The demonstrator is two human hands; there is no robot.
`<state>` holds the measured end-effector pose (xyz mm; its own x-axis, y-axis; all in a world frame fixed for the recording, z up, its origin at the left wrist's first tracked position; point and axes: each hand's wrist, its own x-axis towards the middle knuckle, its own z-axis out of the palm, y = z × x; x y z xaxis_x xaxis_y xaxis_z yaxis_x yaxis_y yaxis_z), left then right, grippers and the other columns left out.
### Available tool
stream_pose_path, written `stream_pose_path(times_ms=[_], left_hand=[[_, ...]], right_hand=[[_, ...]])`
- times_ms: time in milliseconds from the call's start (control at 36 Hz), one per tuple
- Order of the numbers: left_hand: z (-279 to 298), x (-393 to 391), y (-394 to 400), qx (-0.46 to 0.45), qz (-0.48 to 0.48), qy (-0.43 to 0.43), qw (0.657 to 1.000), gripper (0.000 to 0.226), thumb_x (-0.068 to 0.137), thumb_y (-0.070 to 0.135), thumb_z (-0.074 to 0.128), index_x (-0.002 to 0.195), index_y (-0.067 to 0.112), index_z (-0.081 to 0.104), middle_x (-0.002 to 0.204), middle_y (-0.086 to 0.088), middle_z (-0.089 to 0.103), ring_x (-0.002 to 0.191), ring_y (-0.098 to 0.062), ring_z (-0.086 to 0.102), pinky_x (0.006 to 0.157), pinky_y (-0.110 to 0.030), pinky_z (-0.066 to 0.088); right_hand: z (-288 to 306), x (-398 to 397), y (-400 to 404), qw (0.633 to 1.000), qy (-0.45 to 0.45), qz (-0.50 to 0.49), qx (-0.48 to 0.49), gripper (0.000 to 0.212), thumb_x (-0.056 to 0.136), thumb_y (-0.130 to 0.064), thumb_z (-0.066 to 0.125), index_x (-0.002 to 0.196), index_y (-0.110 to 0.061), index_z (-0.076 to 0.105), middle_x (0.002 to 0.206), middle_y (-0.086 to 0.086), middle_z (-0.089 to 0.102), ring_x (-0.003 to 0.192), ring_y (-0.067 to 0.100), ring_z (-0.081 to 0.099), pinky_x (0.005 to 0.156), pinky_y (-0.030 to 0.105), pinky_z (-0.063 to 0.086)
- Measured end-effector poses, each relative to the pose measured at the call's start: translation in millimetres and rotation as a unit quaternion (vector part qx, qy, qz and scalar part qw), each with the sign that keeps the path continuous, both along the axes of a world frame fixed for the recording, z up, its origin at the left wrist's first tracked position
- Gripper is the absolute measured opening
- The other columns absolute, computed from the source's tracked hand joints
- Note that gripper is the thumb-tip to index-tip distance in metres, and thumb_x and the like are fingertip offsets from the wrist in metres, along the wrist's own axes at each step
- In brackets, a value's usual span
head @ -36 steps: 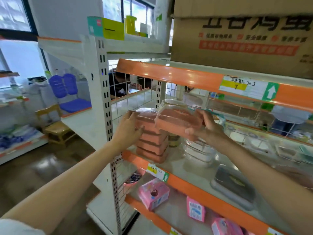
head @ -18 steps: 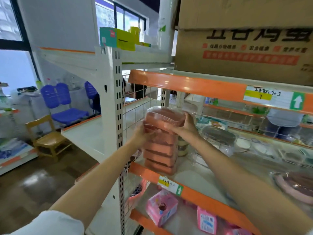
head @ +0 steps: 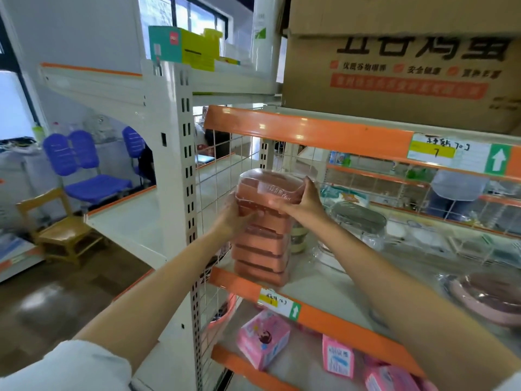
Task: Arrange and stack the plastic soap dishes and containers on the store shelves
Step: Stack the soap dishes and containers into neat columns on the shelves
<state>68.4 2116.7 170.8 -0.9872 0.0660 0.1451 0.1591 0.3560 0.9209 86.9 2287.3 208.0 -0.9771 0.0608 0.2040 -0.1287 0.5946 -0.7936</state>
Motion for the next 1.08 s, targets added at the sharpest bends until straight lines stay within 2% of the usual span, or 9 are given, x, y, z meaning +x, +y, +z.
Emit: stream_pose_path(times_ms=[111, 194, 278, 389, 528, 667, 778, 944, 1083], left_hand=[[-2, -1, -1, -0.038, 0.021, -0.005, 0.999, 0.036, 0.08, 0.027, 0.072, 0.101, 0.029, 0.044, 0.107, -0.001, 0.059, 0.106, -0.024, 0.06, 0.095, -0.046, 0.049], [4, 6, 2, -0.068, 0.06, 0.022, 0.996, 0.055, 0.08, 0.03, 0.072, 0.125, 0.018, 0.043, 0.112, 0.003, 0.049, 0.108, -0.016, 0.05, 0.098, -0.03, 0.04], [13, 20, 9, -0.127, 0.115, 0.074, 0.982, 0.067, 0.087, 0.028, 0.066, 0.141, 0.008, 0.031, 0.134, -0.008, 0.036, 0.127, -0.024, 0.038, 0.105, -0.034, 0.033], [19, 41, 21, -0.151, 0.139, 0.116, 0.972, 0.064, 0.089, 0.028, 0.063, 0.139, 0.003, 0.03, 0.139, -0.015, 0.031, 0.129, -0.03, 0.037, 0.108, -0.04, 0.034], [13, 65, 42, -0.186, 0.176, 0.199, 0.946, 0.041, 0.093, 0.026, 0.056, 0.124, 0.003, 0.043, 0.124, -0.012, 0.042, 0.11, -0.019, 0.037, 0.088, -0.023, 0.03], [6, 87, 70, -0.262, 0.129, 0.249, 0.923, 0.028, 0.088, 0.019, 0.06, 0.111, 0.002, 0.055, 0.114, -0.014, 0.052, 0.105, -0.031, 0.051, 0.088, -0.039, 0.042], [5, 104, 107, -0.31, 0.045, 0.271, 0.91, 0.039, 0.086, 0.013, 0.06, 0.122, 0.0, 0.054, 0.122, -0.016, 0.054, 0.105, -0.036, 0.053, 0.08, -0.035, 0.04], [-13, 119, 175, -0.293, -0.059, 0.256, 0.919, 0.023, 0.082, 0.011, 0.063, 0.101, -0.001, 0.062, 0.101, -0.016, 0.06, 0.095, -0.034, 0.058, 0.082, -0.037, 0.046], [-39, 123, 236, -0.357, -0.125, 0.18, 0.908, 0.039, 0.088, 0.019, 0.062, 0.123, 0.002, 0.055, 0.124, -0.014, 0.054, 0.115, -0.03, 0.051, 0.092, -0.031, 0.039]], right_hand=[[-1, 3, 5, 1.0, -0.006, 0.006, -0.006, 0.118, 0.067, -0.054, 0.077, 0.152, -0.021, 0.001, 0.153, 0.007, 0.022, 0.138, 0.026, 0.03, 0.111, 0.047, 0.035], [2, 5, 10, 1.0, -0.012, 0.022, 0.0, 0.118, 0.067, -0.054, 0.077, 0.152, -0.02, 0.002, 0.155, 0.008, 0.021, 0.14, 0.025, 0.028, 0.112, 0.046, 0.032], [3, 9, 18, 0.999, -0.002, 0.041, 0.023, 0.11, 0.072, -0.05, 0.074, 0.152, -0.016, 0.006, 0.156, 0.007, 0.017, 0.142, 0.024, 0.024, 0.115, 0.041, 0.027], [3, 15, 30, 0.997, 0.013, 0.051, 0.052, 0.105, 0.076, -0.047, 0.073, 0.152, -0.012, 0.009, 0.156, 0.007, 0.019, 0.141, 0.023, 0.025, 0.112, 0.038, 0.027], [2, 27, 50, 0.991, 0.029, 0.065, 0.109, 0.093, 0.078, -0.043, 0.074, 0.149, -0.012, 0.022, 0.153, 0.007, 0.025, 0.14, 0.025, 0.027, 0.113, 0.038, 0.028], [-1, 44, 86, 0.977, 0.073, 0.074, 0.186, 0.076, 0.077, -0.041, 0.075, 0.138, -0.01, 0.042, 0.138, 0.01, 0.044, 0.13, 0.028, 0.039, 0.105, 0.039, 0.037], [-3, 73, 126, 0.968, 0.066, 0.089, 0.223, 0.062, 0.083, -0.037, 0.071, 0.132, -0.009, 0.045, 0.128, 0.01, 0.046, 0.12, 0.024, 0.043, 0.095, 0.03, 0.036], [-18, 117, 199, 0.96, 0.0, 0.076, 0.269, 0.063, 0.084, -0.036, 0.07, 0.133, -0.008, 0.043, 0.133, 0.01, 0.042, 0.121, 0.023, 0.042, 0.097, 0.029, 0.036], [-39, 149, 267, 0.961, -0.054, 0.04, 0.267, 0.063, 0.083, -0.035, 0.071, 0.132, -0.007, 0.045, 0.129, 0.012, 0.044, 0.12, 0.025, 0.043, 0.094, 0.029, 0.035]])
